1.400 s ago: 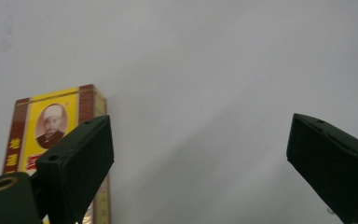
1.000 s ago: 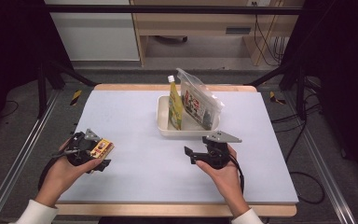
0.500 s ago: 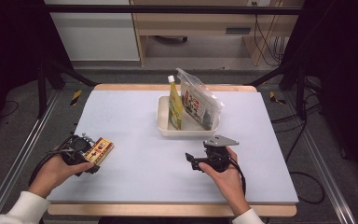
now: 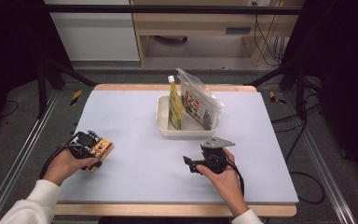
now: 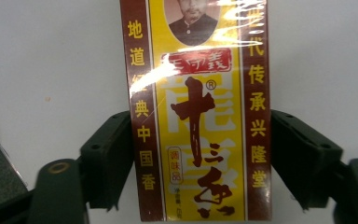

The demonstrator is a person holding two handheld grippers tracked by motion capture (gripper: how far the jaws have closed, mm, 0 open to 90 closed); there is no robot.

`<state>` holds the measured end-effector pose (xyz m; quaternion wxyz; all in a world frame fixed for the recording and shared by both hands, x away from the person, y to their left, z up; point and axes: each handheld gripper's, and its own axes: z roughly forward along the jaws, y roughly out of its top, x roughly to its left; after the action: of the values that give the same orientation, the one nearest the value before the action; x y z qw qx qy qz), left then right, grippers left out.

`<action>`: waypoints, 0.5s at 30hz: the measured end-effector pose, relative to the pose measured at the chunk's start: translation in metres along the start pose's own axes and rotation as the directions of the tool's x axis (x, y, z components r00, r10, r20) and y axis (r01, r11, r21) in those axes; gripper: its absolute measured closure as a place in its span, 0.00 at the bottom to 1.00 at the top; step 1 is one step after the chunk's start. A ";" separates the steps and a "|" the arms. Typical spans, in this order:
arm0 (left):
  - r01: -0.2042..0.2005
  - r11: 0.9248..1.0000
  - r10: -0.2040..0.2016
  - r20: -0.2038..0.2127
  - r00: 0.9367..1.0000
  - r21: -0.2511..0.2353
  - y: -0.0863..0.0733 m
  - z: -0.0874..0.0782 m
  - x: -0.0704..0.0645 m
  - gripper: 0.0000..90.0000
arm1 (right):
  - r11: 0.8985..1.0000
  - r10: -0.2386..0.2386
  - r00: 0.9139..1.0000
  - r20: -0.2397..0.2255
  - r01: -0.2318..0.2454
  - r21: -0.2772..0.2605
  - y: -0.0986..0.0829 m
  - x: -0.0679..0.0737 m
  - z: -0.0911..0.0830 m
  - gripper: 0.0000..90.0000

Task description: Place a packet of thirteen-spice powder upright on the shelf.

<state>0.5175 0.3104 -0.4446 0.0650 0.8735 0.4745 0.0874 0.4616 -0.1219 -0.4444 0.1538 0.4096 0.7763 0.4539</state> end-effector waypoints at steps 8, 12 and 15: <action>-0.036 0.999 0.035 -0.028 0.999 -0.025 0.004 -0.010 -0.004 0.35 | 1.000 0.001 1.000 0.002 -0.001 -0.021 0.001 -0.001 -0.002 0.18; -0.106 0.990 0.104 -0.035 0.994 -0.091 0.011 -0.023 -0.018 0.35 | 0.999 0.008 1.000 -0.004 -0.008 -0.031 0.003 0.000 -0.003 0.19; -0.187 0.970 0.184 -0.035 0.982 -0.156 0.020 -0.032 -0.039 0.35 | 0.999 0.017 0.999 -0.030 -0.018 -0.030 0.004 0.000 -0.003 0.27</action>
<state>0.5063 0.2681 -0.4127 0.1211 0.9051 0.3829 0.1395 0.4619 -0.1225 -0.4398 0.1445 0.4071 0.7681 0.4727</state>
